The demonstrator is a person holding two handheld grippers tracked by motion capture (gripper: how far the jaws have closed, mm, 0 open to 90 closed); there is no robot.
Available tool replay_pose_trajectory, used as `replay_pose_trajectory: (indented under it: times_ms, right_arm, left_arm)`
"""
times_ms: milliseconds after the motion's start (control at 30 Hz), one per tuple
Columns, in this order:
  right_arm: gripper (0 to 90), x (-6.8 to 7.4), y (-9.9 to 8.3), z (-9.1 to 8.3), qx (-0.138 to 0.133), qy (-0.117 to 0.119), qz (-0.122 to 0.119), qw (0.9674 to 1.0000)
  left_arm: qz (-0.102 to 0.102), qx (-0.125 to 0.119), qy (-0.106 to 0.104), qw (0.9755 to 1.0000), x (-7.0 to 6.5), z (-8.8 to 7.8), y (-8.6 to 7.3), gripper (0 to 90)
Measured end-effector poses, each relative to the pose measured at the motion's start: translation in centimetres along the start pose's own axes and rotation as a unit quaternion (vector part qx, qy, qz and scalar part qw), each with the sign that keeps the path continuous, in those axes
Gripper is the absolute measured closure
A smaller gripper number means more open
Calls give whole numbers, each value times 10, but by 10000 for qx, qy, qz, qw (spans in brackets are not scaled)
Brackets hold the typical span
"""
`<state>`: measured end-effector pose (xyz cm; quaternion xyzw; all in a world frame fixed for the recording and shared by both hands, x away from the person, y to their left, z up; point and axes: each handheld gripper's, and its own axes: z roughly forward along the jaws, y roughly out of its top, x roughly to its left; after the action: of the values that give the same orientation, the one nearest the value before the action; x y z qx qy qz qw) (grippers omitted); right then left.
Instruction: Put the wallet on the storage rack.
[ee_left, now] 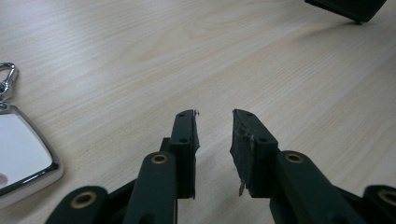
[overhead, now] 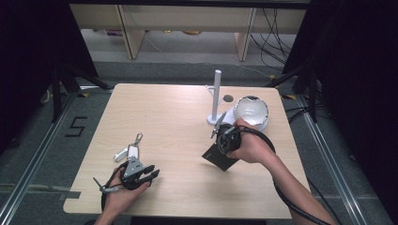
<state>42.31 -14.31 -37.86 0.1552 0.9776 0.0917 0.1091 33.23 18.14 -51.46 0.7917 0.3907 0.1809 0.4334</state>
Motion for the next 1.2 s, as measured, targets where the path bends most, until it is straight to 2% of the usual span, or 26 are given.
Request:
replay_pose_trajectory:
  times_ms: [33, 67, 100, 133, 167, 233, 300, 367, 400, 533, 567, 600, 667, 700, 733, 767, 933, 1000, 1067, 1133, 1167, 1200]
  right_arm:
    - [790, -1, -2, -1, 16, 33, -179, 9998]
    - [790, 0, -8, -3, 71, 157, -709, 9973]
    - [790, 0, -8, -3, 71, 157, -709, 9973]
    - [790, 1, -9, -6, 96, 255, -662, 9974]
    - [790, -2, -11, -6, 52, 325, -911, 9953]
    - [791, 0, -13, -10, 284, 275, -1026, 9939]
    - [791, -1, -14, -10, 478, 207, -1326, 9898]
    - [791, -1, -17, -10, 546, 194, -1368, 9889]
    - [792, -3, -18, -10, 604, 157, -1575, 9855]
    - [792, -3, -20, -11, 678, 102, -1444, 9871]
    - [792, -6, -21, -12, 651, 61, -1542, 9859]
    - [792, -7, -22, -14, 684, 43, -1410, 9876]
    - [792, -9, -24, -14, 607, 38, -1473, 9872]
    - [792, -8, -24, -16, 676, 14, -1382, 9881]
    - [792, -10, -25, -17, 657, 25, -1382, 9882]
    - [792, -12, -26, -18, 589, -10, -1514, 9867]
    - [792, -16, -32, -24, 652, -113, -1377, 9883]
    - [792, -20, -33, -25, 584, -90, -1414, 9882]
    - [792, -20, -35, -28, 630, -179, -1293, 9894]
    - [792, -23, -37, -31, 669, -204, -1277, 9893]
    - [792, -27, -37, -33, 644, -238, -1525, 9859]
    - [792, -27, -38, -35, 725, -284, -1340, 9879]
  left_arm:
    - [-47, -17, 2, 10000, -1, 0, 0, 697]
    - [-38, -15, 2, 10000, -1, 1, 0, 697]
    - [-38, -15, 2, 10000, -1, 1, 0, 697]
    - [-33, -26, 5, 10000, -1, 1, 0, 697]
    - [-34, -29, 8, 10000, -1, 1, -1, 697]
    - [-26, -35, 8, 10000, 0, 1, -1, 697]
    - [-45, -64, 27, 10000, -1, 1, -1, 697]
    - [-38, -75, -2, 10000, -1, 1, -1, 697]
    - [7, -57, 13, 10000, 0, 1, -1, 696]
    - [74, -97, 21, 9999, 0, 0, -2, 693]
    - [86, -110, 24, 9999, 0, 1, -2, 689]
    - [41, -170, 51, 9998, -1, 1, -2, 672]
    - [104, -144, 61, 9998, 0, 1, -2, 660]
    - [96, -149, 64, 9998, 0, 1, -3, 660]
    - [115, -152, 74, 9998, 0, 2, -3, 655]
    - [122, -159, 89, 9998, -1, 2, -3, 650]
    - [128, -220, 136, 9996, -1, 2, -3, 622]
    - [150, -240, 160, 9995, 0, 2, -3, 616]
    - [180, -297, 173, 9992, 0, 2, -3, 610]
    - [154, -372, 191, 9990, 0, 2, -3, 598]
    - [171, -436, 214, 9987, 0, 2, -3, 597]
    - [187, -453, 215, 9986, 1, 2, -3, 596]
